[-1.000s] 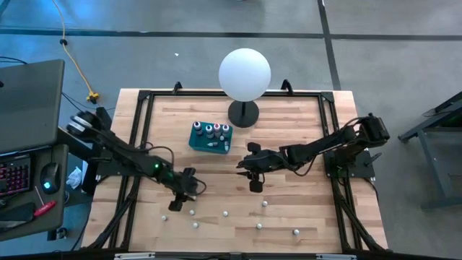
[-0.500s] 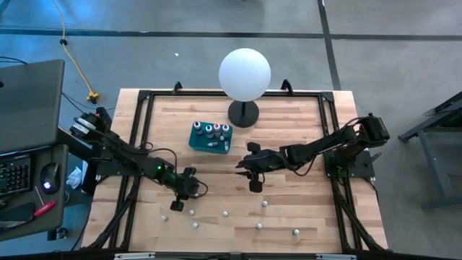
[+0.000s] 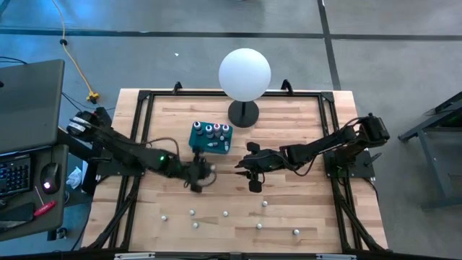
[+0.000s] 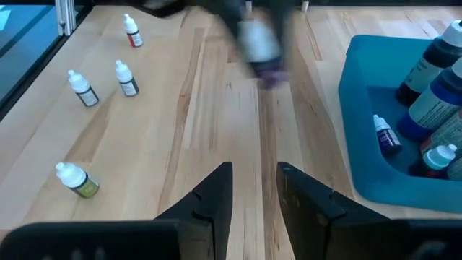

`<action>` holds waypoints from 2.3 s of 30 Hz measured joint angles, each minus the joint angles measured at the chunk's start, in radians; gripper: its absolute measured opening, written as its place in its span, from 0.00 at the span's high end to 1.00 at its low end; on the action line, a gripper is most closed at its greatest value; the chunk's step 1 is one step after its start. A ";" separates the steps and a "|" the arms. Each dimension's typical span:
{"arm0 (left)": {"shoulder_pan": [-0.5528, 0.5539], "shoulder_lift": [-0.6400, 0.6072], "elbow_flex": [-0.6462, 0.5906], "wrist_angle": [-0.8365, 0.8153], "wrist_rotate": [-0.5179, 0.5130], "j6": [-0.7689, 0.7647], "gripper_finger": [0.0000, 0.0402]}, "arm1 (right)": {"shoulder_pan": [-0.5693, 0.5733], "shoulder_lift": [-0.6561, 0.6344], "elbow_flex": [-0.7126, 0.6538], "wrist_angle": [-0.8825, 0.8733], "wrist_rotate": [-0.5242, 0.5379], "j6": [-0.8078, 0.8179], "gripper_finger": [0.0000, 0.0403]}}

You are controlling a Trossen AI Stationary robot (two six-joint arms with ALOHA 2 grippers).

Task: Pick & Place food coloring
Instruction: Put the small purple food coloring bottle into the blue bin

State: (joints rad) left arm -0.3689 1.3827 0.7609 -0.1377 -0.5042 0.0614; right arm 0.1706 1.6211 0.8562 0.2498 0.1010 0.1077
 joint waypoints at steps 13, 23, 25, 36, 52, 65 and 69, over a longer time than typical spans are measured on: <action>0.443 0.010 0.013 -0.019 0.352 -0.070 0.84 | 0.001 0.000 -0.001 0.004 -0.041 -0.002 0.75; 0.522 0.028 0.012 -0.095 0.398 -0.040 0.70 | 0.001 0.000 -0.002 0.006 -0.041 0.001 0.76; 0.519 0.038 0.011 -0.088 0.393 -0.040 0.66 | 0.001 0.000 -0.002 0.014 -0.046 0.005 0.76; 0.519 0.036 0.012 -0.013 0.382 -0.041 0.62 | 0.042 0.192 0.020 0.345 -0.344 -0.015 0.67; 0.519 0.036 0.011 -0.043 0.434 -0.097 0.62 | 0.166 0.533 0.326 0.247 -0.325 -0.063 0.55; 0.519 0.020 0.011 -0.045 0.514 -0.201 0.62 | 0.155 0.609 0.347 0.263 -0.265 -0.028 0.71; 0.519 -0.029 0.012 -0.046 0.504 -0.201 0.62 | 0.139 0.608 0.348 0.311 -0.263 0.020 0.87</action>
State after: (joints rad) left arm 0.1505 1.3538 0.7730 -0.1839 0.0002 -0.1393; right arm 0.3097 2.2287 1.2037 0.5607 -0.1623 0.1275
